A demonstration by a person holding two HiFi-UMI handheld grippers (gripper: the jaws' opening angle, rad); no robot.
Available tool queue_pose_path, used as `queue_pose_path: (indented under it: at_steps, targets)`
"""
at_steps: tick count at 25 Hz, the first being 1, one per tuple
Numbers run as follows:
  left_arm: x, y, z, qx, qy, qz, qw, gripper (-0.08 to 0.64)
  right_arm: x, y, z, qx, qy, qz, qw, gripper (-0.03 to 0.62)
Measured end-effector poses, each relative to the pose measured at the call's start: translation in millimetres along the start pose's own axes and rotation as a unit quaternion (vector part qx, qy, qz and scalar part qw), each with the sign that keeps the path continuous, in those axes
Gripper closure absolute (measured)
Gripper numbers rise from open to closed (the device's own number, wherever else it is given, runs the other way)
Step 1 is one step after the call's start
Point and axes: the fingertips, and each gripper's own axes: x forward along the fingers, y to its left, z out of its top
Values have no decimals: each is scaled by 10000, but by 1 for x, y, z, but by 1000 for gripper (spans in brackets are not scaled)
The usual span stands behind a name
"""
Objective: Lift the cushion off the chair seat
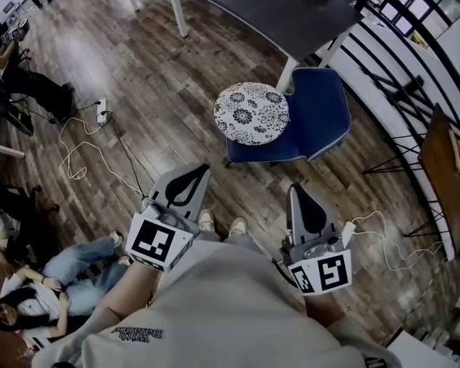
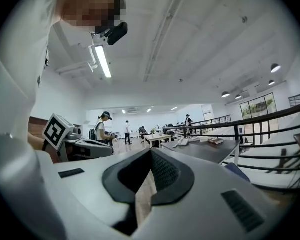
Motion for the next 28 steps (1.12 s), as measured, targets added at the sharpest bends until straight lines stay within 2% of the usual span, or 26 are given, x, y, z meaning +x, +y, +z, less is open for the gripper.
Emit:
queue_pose_path:
  at_steps: [4, 14, 22, 28]
  targets:
    - [3, -11, -2, -54, 78, 60, 9999, 555, -5, -8, -7, 8, 104, 27, 9999, 589]
    - [12, -35, 0, 148, -6, 258, 9996, 555, -23, -37, -16, -114, 180, -8, 9998, 589]
    - [23, -40, -7, 240, -112, 217, 9994, 555, -14, -40, -18, -246, 47, 107, 9996, 589]
    - [42, -28, -16, 217, -94, 81, 9997, 555, 2, -48, -19, -313, 13, -15, 9995, 589]
